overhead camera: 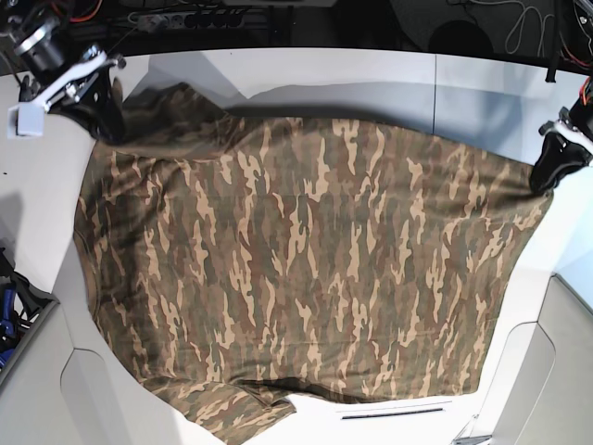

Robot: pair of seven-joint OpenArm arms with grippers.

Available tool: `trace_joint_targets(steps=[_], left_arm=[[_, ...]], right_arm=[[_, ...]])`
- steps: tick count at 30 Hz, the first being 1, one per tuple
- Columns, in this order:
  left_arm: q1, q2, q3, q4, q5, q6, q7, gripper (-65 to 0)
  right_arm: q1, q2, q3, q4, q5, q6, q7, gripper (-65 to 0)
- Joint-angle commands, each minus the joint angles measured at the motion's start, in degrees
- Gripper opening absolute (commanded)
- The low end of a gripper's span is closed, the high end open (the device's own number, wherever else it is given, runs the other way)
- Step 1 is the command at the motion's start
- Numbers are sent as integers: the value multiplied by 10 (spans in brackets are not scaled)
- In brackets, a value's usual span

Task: Fold the T-shirt properly
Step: 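Lift the shirt with both grippers and pull it away from the hem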

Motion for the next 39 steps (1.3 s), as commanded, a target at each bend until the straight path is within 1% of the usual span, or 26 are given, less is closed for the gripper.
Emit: trace_joint_targets(steps=[1,3,7,14,16,18,21,24,26,31,33,36,38,39], left_arm=[[-12,-10,-5,9,-1,-5,-18,-650],[-29,-8,-1,8,33,-5,-34,-650],[-57,-8,33,0,99,-5,-94,-650],[-148,-8,114,-73,241,-5,-170,-650],[-174,-8,128,-103,270,-4,-187,-650],[-200,-8,143,-133,284,-4,-191,-650],[-240,-8,163,-175,300,-4,-195,-650],[-273,-8,172,-211,332,1,-219,-650],[-291,-8,172,-232,335,16,-225,-650],[-327,-8,173,-284,335,16,-226,-650],[-337,-8,173,-307,335,15,-235,-650],[-346,-8,173,-335,335,16,-251,-650],[-346,-8,173,-346,335,16,-259,-614],[-346,-8,173,-351,335,16,-260,-599]], right_arm=[[10,8,4,7,1,3,18,-650],[40,11,4,-2,-14,3,26,-650],[98,24,0,-46,-26,3,30,-650],[233,74,-25,-176,-50,4,39,-650],[270,88,-39,-217,-50,5,39,-650],[309,99,-56,-257,-55,8,39,-650],[369,110,-87,-314,-81,8,41,-650],[421,116,-117,-367,-108,8,57,-650],[454,116,-136,-401,-129,8,69,-650],[530,116,-182,-482,-164,8,76,-650],[552,116,-198,-511,-179,8,82,-650],[568,115,-215,-545,-196,7,107,-650],[567,113,-217,-556,-205,3,112,-650],[566,111,-216,-561,-210,3,112,-628]])
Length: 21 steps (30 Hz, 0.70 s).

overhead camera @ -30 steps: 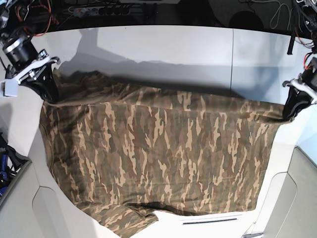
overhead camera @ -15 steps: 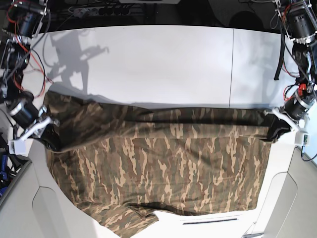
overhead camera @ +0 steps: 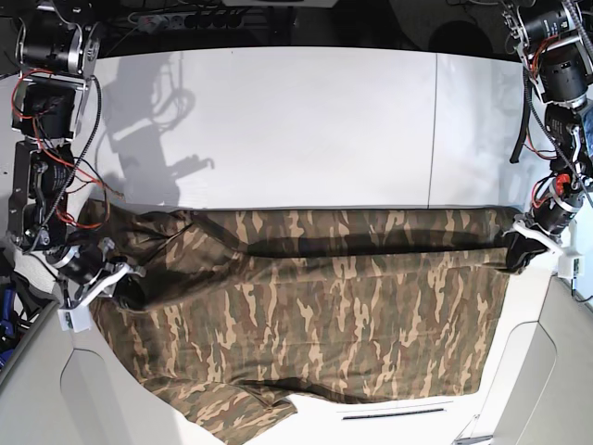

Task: Fold the T-shirt properly
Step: 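Lift the shirt with both grippers and pull it away from the hem, then drag the held shirt edge with both grippers, folding it over itself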

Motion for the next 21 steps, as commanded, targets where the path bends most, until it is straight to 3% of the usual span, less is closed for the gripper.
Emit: trace_joint_targets(steps=[1,3,5,9,12,16,21], left_arm=[[-12,-11,-3,4,-8,0,-19,-580],[-12,-11,-3,1,-8,0,-21,-527],[-12,-11,-3,1,-9,0,-21,-461],[-12,-12,-10,1,-9,1,-21,-363],[-12,-11,-38,1,-18,0,-6,-362],[-12,-14,-97,2,-74,-1,49,-362],[-1,-14,-125,2,-104,-2,80,-336]], right_arm=[[16,6,2,4,5,2,15,-542],[14,4,3,-7,0,2,15,-387],[14,4,4,-11,-7,2,12,-317],[14,5,27,-2,2,-4,-33,-316],[14,5,72,13,16,-4,-81,-316],[14,5,157,27,37,-4,-141,-316],[-3,8,251,27,42,-4,-151,-316]])
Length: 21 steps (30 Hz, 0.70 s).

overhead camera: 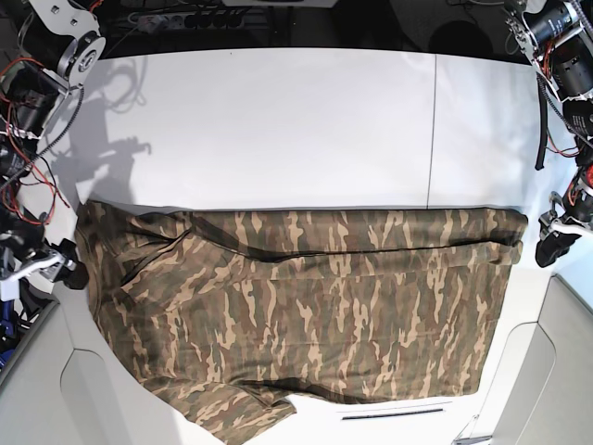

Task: Fold the T-shirt properly
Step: 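Drag the held shirt edge with both grippers, folding it over itself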

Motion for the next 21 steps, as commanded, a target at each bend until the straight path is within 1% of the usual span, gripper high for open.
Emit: trace_joint_targets(steps=[1,3,5,8,10,12,15,18,21], left_arm=[[-2,-11,-1,9,-11,-4,-8,-305],[10,-10,-1,9,-11,-4,-9,-242],[22,-8,-1,9,-12,-4,-9,-217],[30,-3,-1,9,-10,-1,-18,-217],[31,3,0,9,-8,17,-18,-217],[31,9,0,9,2,26,-21,-217],[33,16,0,7,11,26,-22,-217],[33,23,0,5,12,26,-22,-217],[33,29,0,5,22,27,-32,-217]], right_arm=[[-2,12,10,11,16,2,12,-316],[-27,13,23,11,16,2,26,-316],[-57,12,24,11,16,2,48,-316],[-99,10,23,10,16,2,90,-316],[-122,10,22,10,16,2,122,-316],[-137,10,22,10,16,-8,143,-316],[-146,9,22,9,16,-21,152,-316],[-143,7,11,3,24,-22,153,-316],[-141,7,-18,-5,31,-22,163,-316]])
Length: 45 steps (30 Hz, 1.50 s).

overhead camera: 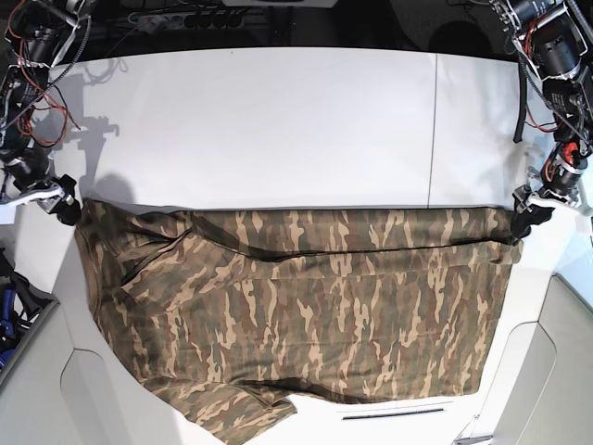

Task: Fold the T-shirt properly
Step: 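Drag the held shirt edge with both grippers, folding it over itself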

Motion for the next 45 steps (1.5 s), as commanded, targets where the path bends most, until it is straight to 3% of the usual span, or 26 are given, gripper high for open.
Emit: trace_joint_targets(steps=[1,6,12,14,17,19,21,24,27,29,32,39,45], left_arm=[[-9,-10,-1,7,-3,1,-18,-217],[-9,-9,35,-9,6,28,-48,-218],[-9,-9,85,-37,6,29,-85,-218],[-10,-7,89,-38,7,47,-85,-218],[-13,-6,88,-38,24,59,-85,-232],[-13,-6,89,-38,34,58,-85,-317],[-12,-6,88,-38,42,58,-85,-467],[-13,-6,88,-37,42,46,-85,-650],[-12,-6,88,-35,42,-13,-84,-650],[-10,-6,88,-28,40,-33,-83,-650],[-5,-6,76,-9,25,-35,-67,-650],[34,-6,25,60,-69,-51,15,-650],[120,-6,24,146,-90,-51,22,-650]], right_arm=[[8,8,-11,1,8,2,14,-316],[9,5,-76,-28,7,-25,59,-316],[19,-41,-90,-31,-6,-26,75,-316],[26,-54,-90,-31,-19,-26,75,-322],[36,-65,-90,-31,-33,-26,75,-421],[39,-65,-90,-30,-33,-26,75,-537],[42,-65,-90,-30,-34,-25,75,-647],[44,-65,-90,-28,-33,9,74,-650],[43,-65,-90,-18,-31,26,56,-650],[43,-65,-88,-4,-31,26,23,-650],[37,-64,-76,28,-31,26,-29,-650],[-31,-63,-37,141,24,26,-61,-650],[-102,-53,-35,209,43,27,-84,-650]])
